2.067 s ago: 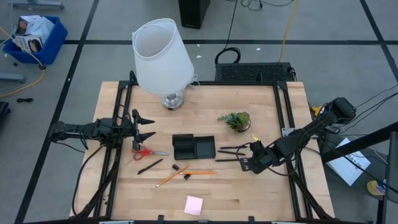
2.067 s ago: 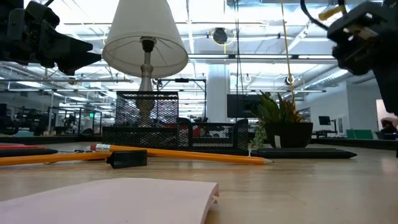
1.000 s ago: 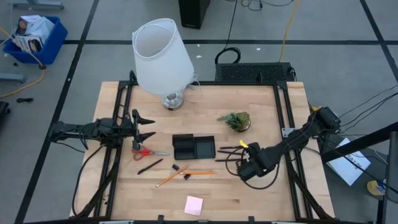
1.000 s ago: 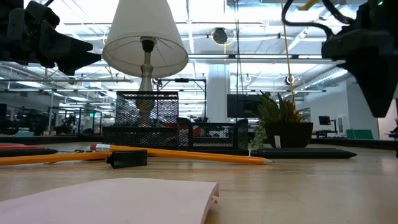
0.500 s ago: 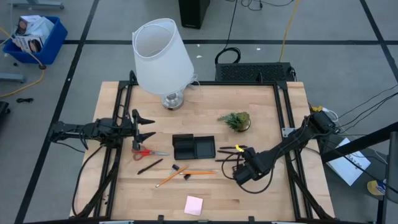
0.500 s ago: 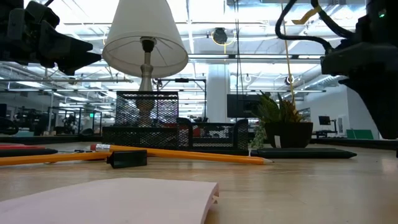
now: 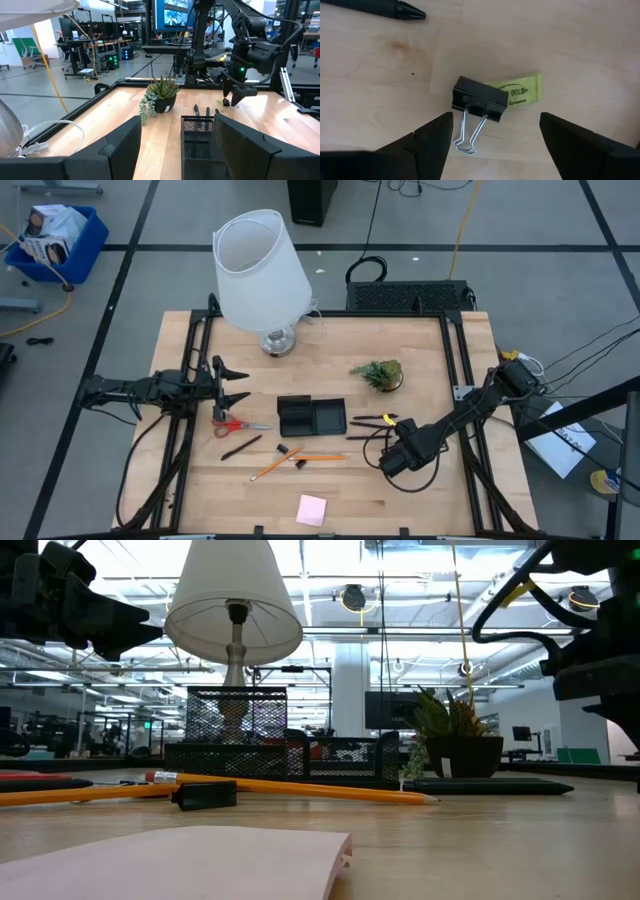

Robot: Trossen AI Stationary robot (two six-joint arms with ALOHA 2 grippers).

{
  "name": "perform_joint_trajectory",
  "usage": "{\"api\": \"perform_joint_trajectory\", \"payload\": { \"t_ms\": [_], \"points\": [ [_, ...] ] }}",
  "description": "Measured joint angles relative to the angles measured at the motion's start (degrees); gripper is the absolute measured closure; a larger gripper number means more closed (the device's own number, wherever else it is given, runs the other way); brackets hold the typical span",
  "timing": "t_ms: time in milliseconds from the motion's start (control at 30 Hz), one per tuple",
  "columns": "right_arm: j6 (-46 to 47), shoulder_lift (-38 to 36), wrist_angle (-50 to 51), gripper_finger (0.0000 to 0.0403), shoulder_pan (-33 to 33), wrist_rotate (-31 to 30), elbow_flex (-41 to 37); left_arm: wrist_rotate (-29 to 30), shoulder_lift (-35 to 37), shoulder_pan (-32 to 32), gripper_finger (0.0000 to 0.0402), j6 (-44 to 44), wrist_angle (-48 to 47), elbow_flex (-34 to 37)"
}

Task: Pick and place office supplies into organizer
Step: Put the top right black binder clip into the black desk organizer

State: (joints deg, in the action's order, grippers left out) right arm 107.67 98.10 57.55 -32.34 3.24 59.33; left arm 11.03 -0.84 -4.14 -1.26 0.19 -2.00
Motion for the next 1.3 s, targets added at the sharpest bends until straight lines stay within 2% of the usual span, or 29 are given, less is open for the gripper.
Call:
{"api": "perform_joint_trajectory", "payload": {
  "t_ms": [400, 633, 800, 1300],
  "points": [
    [-0.46, -0.02, -1.08, 0.0115, 1.37, -3.90, 0.00, 0.00, 0.00, 0.00, 0.0146, 0.00, 0.01, 0.00],
    [-1.00, -0.02, -2.77, 0.0119, 1.87, -3.14, -1.14, 0.00, -0.02, 0.00, 0.0146, 0.00, 0.00, 0.00],
    [-1.46, -0.35, -7.46, 0.0132, 1.96, -3.03, -3.63, 0.00, -0.02, -0.02, 0.0146, 0.00, 0.00, 0.00],
    [-1.89, -0.17, -7.64, 0.0183, 1.99, -2.94, -4.00, 0.01, -0.01, 0.00, 0.0146, 0.00, 0.01, 0.00]
  ]
}}
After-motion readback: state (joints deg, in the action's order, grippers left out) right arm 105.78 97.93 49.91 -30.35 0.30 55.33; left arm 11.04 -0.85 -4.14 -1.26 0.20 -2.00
